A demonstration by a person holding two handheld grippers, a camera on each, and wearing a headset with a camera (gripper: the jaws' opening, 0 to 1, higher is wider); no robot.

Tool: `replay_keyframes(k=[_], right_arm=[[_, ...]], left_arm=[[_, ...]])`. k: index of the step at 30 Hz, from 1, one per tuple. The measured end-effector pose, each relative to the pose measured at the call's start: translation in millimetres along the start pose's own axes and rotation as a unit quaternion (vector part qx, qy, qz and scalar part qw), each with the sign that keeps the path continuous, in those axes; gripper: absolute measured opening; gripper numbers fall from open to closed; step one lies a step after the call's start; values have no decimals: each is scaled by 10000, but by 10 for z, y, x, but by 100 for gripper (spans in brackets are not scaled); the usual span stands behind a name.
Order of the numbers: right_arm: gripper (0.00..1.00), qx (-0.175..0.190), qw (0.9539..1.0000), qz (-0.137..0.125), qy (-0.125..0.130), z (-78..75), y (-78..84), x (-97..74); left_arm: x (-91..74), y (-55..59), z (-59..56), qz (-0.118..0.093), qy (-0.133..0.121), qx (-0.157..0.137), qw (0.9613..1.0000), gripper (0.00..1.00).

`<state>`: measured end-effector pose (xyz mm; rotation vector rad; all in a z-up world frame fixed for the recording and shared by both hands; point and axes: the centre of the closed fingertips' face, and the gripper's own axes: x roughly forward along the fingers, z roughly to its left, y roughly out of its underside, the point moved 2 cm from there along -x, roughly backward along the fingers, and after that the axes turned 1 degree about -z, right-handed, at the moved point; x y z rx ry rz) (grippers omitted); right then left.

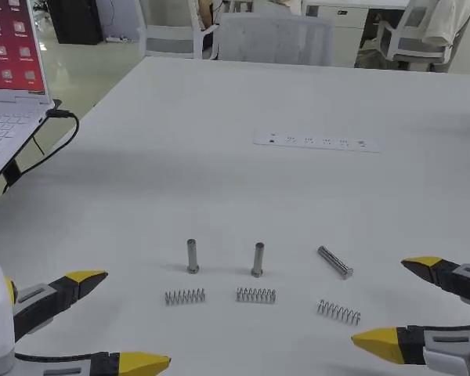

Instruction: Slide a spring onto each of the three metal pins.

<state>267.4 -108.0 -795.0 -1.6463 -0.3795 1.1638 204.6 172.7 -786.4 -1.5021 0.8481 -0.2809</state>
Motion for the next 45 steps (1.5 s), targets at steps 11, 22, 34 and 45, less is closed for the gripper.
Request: replay_keyframes(k=[11,22,34,45], right_arm=[[88,-9,10000,40,11,-2,10,-11],[87,11,10000,64,40,-15,25,-20],[87,43,9999,78,50,-11,32,-23],[86,-10,9999,95,49,-53,-7,-4]], left_arm=[[13,3,-14,24,36,8,10000,90],[11,-3,-10,9,35,2,10000,91],[15,10,-8,13,35,-15,10000,90],[13,9,-14,-15,20,-33,10000,90]])
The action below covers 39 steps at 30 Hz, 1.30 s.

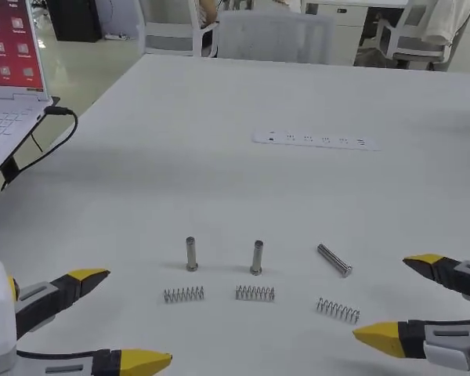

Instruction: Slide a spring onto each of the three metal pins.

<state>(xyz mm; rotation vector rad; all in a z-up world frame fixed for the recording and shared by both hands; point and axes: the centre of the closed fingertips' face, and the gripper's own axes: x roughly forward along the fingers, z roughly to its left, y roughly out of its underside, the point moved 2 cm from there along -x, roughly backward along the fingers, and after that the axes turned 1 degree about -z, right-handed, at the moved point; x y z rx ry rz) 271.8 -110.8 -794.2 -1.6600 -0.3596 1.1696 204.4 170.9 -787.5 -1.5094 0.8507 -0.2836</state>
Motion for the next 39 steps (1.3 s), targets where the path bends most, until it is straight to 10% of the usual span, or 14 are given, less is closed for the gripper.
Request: replay_keyframes(k=[39], right_arm=[[56,-510,9975,488,36,-396,-542,510]], left_arm=[[-36,11,-8,17,-42,-14,10000,89]])
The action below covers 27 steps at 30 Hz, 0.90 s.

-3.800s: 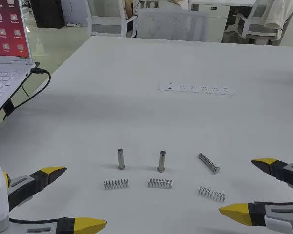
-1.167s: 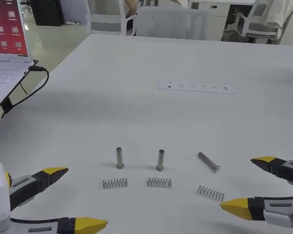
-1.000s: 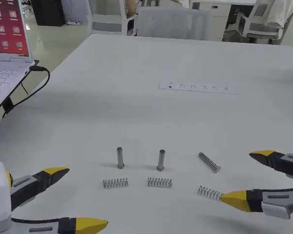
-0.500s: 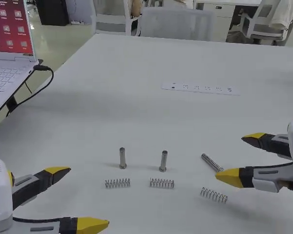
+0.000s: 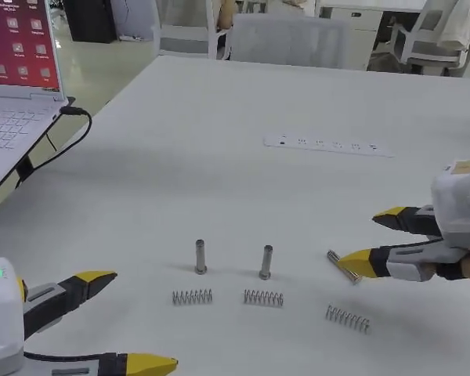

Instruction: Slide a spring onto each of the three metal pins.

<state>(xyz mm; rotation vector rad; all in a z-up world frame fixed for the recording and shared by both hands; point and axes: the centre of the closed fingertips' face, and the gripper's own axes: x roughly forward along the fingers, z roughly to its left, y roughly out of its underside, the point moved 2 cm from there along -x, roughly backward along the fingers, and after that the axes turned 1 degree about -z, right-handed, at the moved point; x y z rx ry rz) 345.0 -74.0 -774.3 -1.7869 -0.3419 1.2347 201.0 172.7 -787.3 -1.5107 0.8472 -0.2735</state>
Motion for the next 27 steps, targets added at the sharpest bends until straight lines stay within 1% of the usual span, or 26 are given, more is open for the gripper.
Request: replay_keyframes(k=[6,11,16,24,27], right_arm=[[49,110,9997,192,55,-42,29,109],[45,119,9990,420,82,-81,105,197],[40,175,9983,556,95,-112,143,282],[32,203,9972,715,125,-89,169,371],[28,242,9965,793,117,-79,187,410]], left_arm=[[8,-4,-6,-5,14,3,10000,89],[8,8,-8,5,16,-1,10000,89],[1,7,-3,1,8,-4,10000,89],[-2,12,-4,10,16,-12,10000,88],[-2,13,-4,14,11,-16,10000,88]])
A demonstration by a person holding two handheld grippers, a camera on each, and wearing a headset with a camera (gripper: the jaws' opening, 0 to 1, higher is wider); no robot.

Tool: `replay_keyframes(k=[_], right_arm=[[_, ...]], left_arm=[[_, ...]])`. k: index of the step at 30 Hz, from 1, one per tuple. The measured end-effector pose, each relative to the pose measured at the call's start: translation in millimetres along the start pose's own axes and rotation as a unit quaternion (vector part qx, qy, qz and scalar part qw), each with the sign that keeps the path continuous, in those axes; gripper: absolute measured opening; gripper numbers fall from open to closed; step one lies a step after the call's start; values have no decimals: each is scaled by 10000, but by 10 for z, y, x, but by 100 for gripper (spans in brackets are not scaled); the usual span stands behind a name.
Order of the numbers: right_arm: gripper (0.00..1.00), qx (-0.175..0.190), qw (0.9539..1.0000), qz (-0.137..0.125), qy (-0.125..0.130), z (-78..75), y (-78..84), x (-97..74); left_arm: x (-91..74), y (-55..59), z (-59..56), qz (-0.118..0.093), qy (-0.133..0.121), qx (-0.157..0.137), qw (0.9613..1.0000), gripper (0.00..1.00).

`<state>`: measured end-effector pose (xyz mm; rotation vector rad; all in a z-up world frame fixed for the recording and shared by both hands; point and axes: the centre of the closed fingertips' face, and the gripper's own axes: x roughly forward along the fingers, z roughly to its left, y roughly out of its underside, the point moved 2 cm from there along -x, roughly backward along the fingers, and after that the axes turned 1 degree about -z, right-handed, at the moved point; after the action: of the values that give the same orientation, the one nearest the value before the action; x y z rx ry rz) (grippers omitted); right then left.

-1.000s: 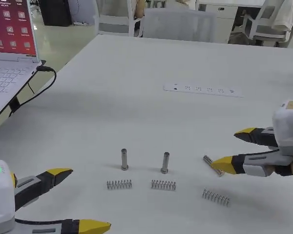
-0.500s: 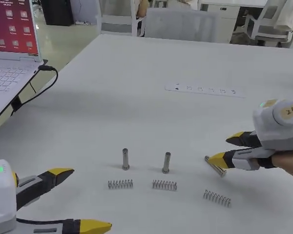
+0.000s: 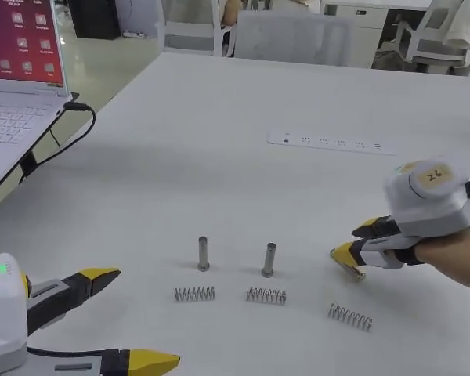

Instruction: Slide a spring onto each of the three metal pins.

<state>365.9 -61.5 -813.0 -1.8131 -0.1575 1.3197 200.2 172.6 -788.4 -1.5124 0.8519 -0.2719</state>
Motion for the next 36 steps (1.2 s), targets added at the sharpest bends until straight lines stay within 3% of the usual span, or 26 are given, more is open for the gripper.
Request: replay_keyframes(k=[7,21,36], right_arm=[[18,-16,9998,204,-17,44,50,79],[9,179,9989,440,27,42,108,164],[7,455,9975,539,82,31,123,207]], left_arm=[[2,11,-4,3,3,-12,10000,88],[0,26,1,-4,-4,-44,10000,87],[-6,37,15,-35,-13,-69,10000,86]])
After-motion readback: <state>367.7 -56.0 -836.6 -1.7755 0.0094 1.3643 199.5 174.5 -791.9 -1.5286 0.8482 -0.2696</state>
